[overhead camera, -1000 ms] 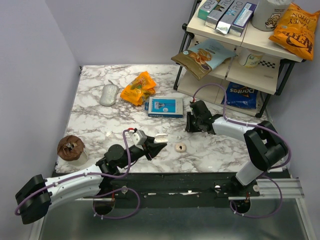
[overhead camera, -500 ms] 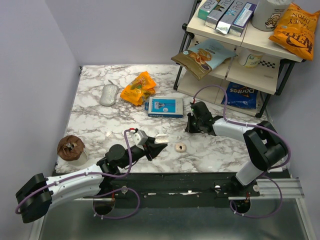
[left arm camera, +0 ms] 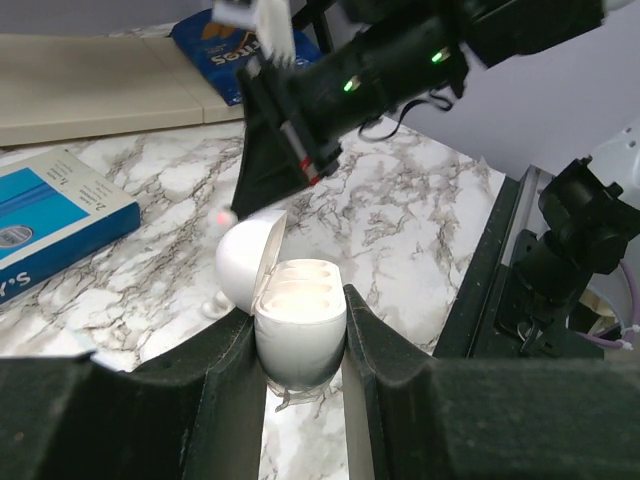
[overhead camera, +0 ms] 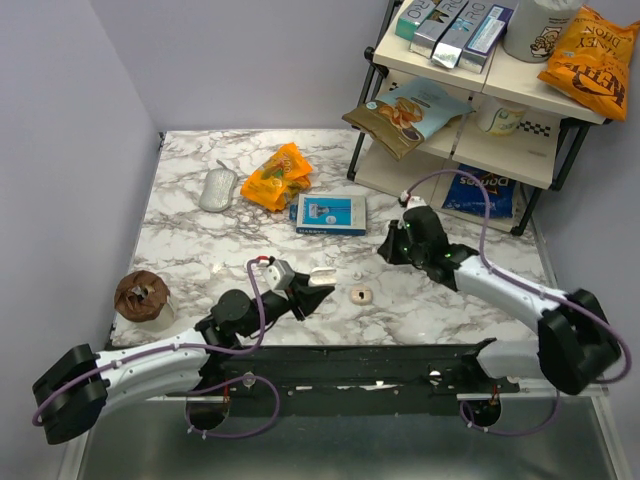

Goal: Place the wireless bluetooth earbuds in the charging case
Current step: Pick up the earbud from the center of the board.

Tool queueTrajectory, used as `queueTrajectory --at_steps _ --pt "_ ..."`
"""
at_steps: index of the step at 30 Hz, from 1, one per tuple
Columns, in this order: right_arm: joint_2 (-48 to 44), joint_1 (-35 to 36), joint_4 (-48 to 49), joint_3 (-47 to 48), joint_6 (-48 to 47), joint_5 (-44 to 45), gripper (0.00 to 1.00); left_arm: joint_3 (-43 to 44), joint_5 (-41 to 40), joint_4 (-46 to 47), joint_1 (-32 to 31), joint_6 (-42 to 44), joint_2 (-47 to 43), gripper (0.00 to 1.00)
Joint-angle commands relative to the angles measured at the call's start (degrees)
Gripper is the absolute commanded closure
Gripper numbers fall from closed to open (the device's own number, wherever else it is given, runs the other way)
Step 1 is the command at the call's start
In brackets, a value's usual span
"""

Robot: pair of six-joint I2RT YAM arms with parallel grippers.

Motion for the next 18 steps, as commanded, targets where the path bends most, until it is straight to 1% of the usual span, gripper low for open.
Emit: queueTrajectory --at_steps 1,2,3,6,11,12,16,18 --pt "-11.81 3.42 1.83 -0.56 -4.09 6.37 0.99 1.33 -1.52 5.59 -0.34 0.12 2.74 1.0" --pt "-16.01 4.82 1.57 -0.39 -5.42 8.48 0.99 1.59 -1.6 6.3 -0.34 0.21 3.45 1.0" --pt "-18.49 7.97 1.39 -0.3 -6.83 12.76 0.99 2.38 -1.6 6.91 -0.34 0.38 4.15 1.0" --pt "-25.97 12.64 0.42 0.14 -10.7 19.02 0.99 4.48 -1.25 9.46 -0.34 0.56 7.66 1.0" --pt "-34.5 17.92 -0.02 -0.21 -16.41 24.66 0.99 7.83 0.32 15.79 0.19 1.17 14.87 1.0" --pt "-36.69 19.93 0.07 -0.3 -17.12 26.41 0.99 8.7 0.68 16.93 0.28 1.7 15.92 1.0" --pt "-39.6 25.3 1.91 -1.09 -21.42 31.25 0.99 10.82 2.52 24.13 1.51 2.57 21.19 1.0" --pt "-39.44 28.72 3.23 -1.36 -23.89 34.49 0.99 12.57 3.84 25.72 2.3 3.1 22.96 1.0"
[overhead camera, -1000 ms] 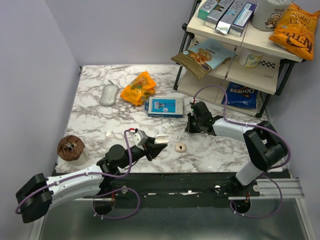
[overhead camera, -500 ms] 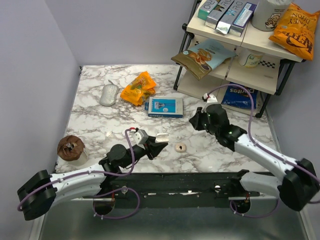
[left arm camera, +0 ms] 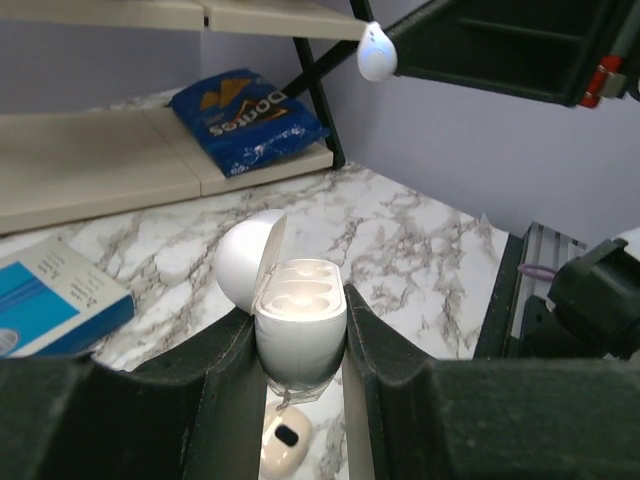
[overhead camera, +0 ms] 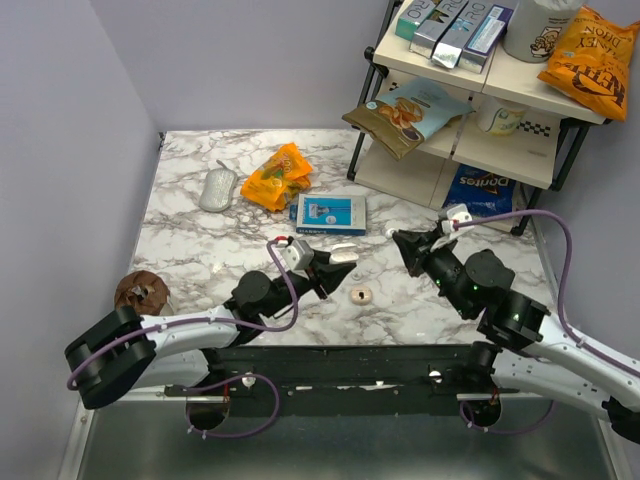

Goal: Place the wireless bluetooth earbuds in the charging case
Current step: Pick up the earbud from the center of the board, then place the earbud in the charging case.

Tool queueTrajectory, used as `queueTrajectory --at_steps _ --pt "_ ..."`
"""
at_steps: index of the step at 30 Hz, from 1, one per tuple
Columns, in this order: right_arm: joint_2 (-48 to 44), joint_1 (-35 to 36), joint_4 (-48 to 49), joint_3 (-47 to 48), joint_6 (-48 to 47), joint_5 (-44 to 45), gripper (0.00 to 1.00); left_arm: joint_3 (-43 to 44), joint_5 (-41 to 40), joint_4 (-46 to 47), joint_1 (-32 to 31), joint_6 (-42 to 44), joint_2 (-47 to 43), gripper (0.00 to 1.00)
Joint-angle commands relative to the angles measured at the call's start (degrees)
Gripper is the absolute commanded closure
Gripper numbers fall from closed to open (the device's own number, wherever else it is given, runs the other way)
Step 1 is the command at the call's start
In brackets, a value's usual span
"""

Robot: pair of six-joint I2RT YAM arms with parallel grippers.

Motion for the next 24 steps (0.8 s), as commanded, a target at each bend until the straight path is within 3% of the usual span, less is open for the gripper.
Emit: queueTrajectory --at_steps 1,13,24 --pt "0.1 5.9 2.8 -1.27 -6.84 10.18 0.99 4.16 4.52 11.65 1.56 1.95 4.9 1.0" --pt "3.8 10.3 8.42 1.98 -5.44 9.67 0.99 7.42 12.08 30.89 2.88 3.79 15.9 1.0" --pt "3.28 10.74 6.76 2.6 -1.14 7.29 0.99 8.47 10.95 36.62 2.88 5.11 19.33 1.0"
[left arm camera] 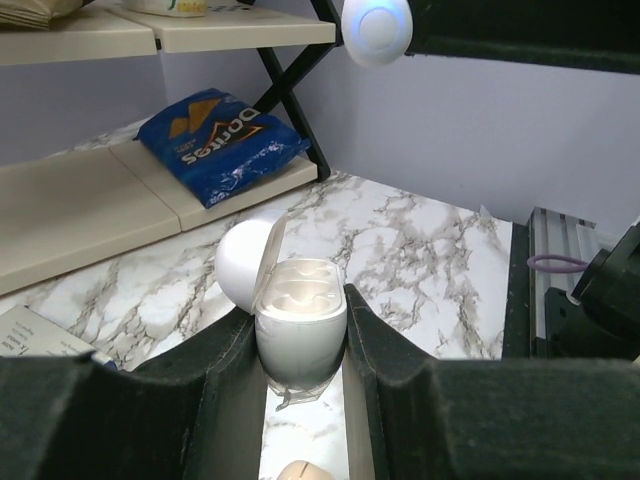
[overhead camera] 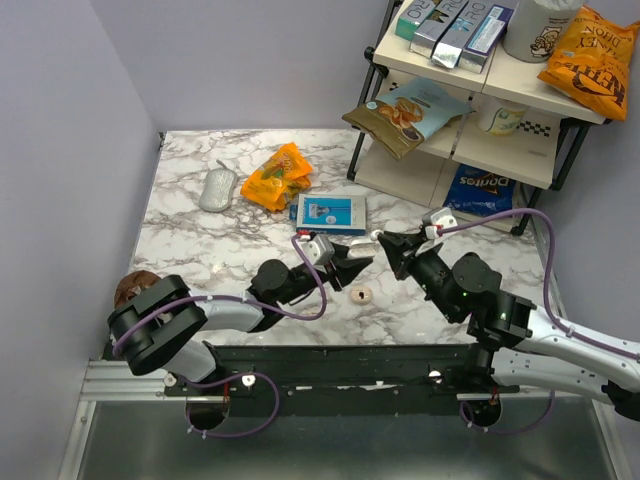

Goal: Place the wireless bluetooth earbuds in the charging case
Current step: Place the earbud in the charging case.

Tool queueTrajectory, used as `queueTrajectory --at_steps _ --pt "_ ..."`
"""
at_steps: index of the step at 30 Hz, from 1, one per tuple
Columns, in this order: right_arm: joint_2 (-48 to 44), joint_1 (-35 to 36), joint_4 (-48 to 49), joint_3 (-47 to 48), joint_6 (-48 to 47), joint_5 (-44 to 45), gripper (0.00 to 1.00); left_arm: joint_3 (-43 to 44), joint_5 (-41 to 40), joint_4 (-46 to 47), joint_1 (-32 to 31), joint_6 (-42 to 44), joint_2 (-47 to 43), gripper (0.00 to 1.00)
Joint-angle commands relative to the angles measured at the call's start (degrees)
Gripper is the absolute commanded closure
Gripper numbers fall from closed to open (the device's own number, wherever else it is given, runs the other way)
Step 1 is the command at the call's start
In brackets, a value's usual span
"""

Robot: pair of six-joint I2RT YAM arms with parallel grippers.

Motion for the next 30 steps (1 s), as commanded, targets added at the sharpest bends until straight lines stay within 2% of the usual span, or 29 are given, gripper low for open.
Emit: queueTrajectory --at_steps 1,10,30 --pt "-1.1 0.49 -0.06 1.11 2.91 -0.97 0.99 1.96 1.5 22.09 0.23 1.38 0.73 1.0" --pt "-2.94 0.58 -1.74 -0.99 2.91 -1.67 0.99 3.63 2.11 21.39 0.32 1.9 -0.76 1.0" --pt "1.98 0.58 -4.46 -1.26 4.84 2.28 0.99 4.69 3.87 19.89 0.14 1.11 -2.69 1.0"
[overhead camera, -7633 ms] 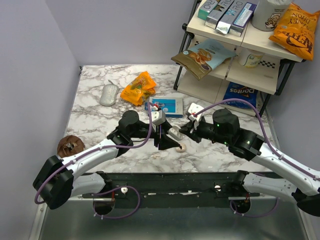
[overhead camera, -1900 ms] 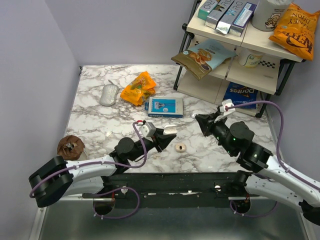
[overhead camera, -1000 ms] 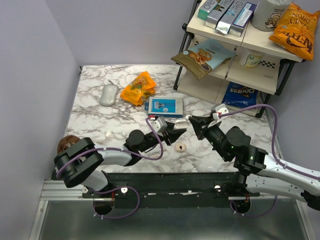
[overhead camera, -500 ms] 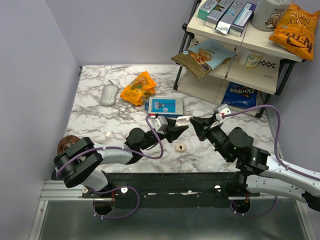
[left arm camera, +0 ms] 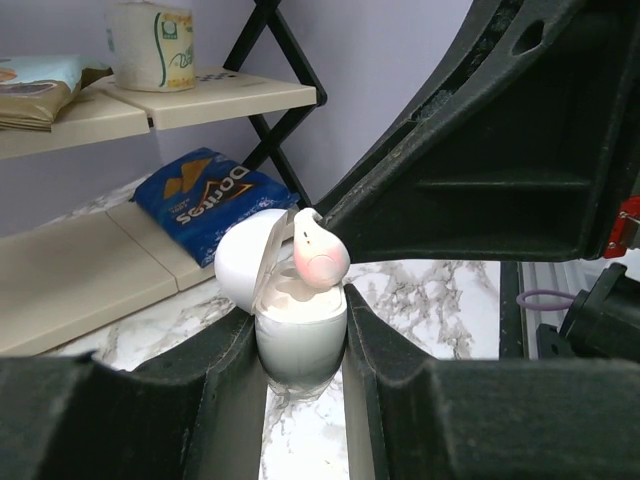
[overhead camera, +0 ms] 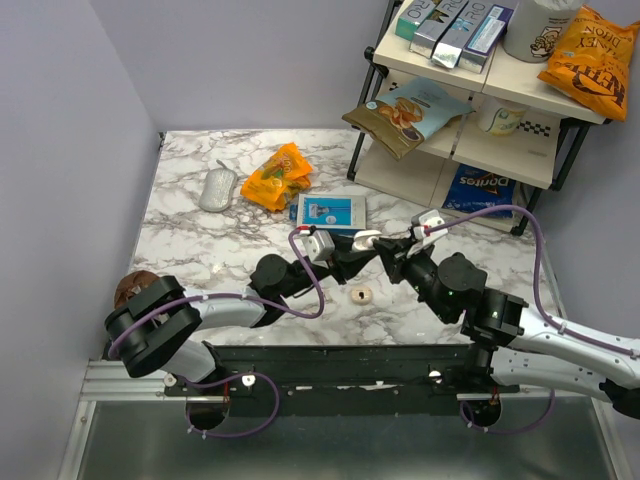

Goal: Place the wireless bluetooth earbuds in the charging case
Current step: Place the earbud in the charging case.

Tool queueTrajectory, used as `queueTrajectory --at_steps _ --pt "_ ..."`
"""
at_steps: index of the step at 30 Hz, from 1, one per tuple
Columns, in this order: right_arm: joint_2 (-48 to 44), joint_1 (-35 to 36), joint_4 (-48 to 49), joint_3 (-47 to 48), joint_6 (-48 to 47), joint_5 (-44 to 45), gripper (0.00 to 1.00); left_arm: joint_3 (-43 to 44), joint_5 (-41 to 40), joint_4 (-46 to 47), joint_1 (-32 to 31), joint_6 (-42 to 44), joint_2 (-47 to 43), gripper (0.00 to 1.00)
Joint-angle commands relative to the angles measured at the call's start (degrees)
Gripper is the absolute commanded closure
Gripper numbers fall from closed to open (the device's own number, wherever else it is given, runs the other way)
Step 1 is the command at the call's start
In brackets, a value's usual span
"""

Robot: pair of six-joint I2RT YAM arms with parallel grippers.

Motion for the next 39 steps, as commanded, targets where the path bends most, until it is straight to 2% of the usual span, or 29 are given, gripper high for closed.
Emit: queueTrajectory --at_steps 1,18,33,39 --pt "-0.1 0.41 -1.84 -0.69 1.46 3.09 0.99 0.47 1.78 19.21 0.14 0.19 -2.04 1.0" --pt "-0.98 0.49 -2.01 -1.22 0.67 5.11 0.99 0.12 1.69 19.12 0.15 -0.25 -1.78 1.0" --pt "-0.01 0.49 -4.21 -0.08 0.84 -0.51 0.99 1.0 1.51 19.3 0.14 0.11 -1.25 1.0" --pt "-0.19 0.49 -6.14 0.63 1.54 -0.42 0.89 1.0 1.51 19.39 0.14 0.19 -1.25 1.0"
